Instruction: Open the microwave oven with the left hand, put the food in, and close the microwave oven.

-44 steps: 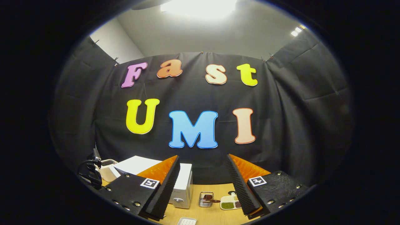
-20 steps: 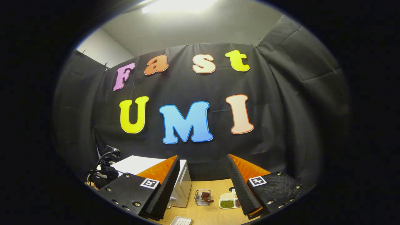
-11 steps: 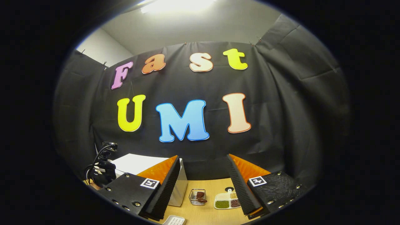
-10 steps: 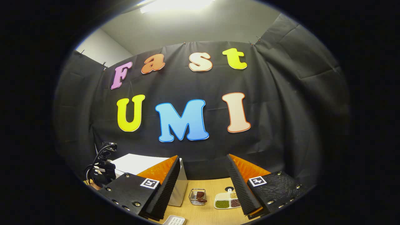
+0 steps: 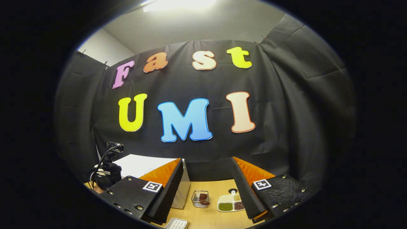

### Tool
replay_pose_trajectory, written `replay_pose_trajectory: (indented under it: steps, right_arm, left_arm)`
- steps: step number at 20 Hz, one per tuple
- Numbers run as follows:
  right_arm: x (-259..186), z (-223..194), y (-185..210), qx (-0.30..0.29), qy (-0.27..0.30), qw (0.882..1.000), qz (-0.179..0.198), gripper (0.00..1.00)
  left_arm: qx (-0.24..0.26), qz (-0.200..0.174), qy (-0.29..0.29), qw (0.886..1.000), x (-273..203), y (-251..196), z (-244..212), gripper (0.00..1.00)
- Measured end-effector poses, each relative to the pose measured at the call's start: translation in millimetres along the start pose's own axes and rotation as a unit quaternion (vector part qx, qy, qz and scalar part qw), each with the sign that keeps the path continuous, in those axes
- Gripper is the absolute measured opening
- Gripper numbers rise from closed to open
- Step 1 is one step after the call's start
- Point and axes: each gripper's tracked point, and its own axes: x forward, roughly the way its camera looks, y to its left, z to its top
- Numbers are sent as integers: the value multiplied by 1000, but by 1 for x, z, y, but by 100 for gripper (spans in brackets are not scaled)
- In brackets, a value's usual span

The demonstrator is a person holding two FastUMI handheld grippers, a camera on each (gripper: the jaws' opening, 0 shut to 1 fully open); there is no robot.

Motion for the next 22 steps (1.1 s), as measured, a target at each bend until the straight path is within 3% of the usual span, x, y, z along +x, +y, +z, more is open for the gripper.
replay_pose_trajectory:
  steps: [3, 6, 9, 13, 16, 18, 22]
  right_arm:
    - [-4, 0, 3, 0, 2, 1000, 1, 89]
    - [-12, 9, 14, 1, -3, 1000, -1, 89]
    - [-23, 24, 31, -13, -16, 1000, -4, 88]
    - [-42, 53, 61, -22, -29, 999, -7, 88]
    - [-63, 74, 85, -31, -42, 999, -9, 89]
    - [-79, 84, 106, -29, -50, 998, -4, 88]
    - [-112, 95, 138, -29, -63, 998, -7, 88]
  left_arm:
    - [-4, 14, -11, 1000, -9, 7, 8, 7]
    - [-3, 14, -58, 998, -46, 11, 41, 7]
    - [1, 24, -126, 992, -115, 22, 94, 7]
    - [13, 46, -230, 972, -225, 43, 171, 7]
    - [15, 63, -283, 957, -304, 57, 197, 100]
    - [16, 66, -306, 950, -343, 65, 199, 96]
    - [22, 60, -305, 950, -381, 77, 176, 97]
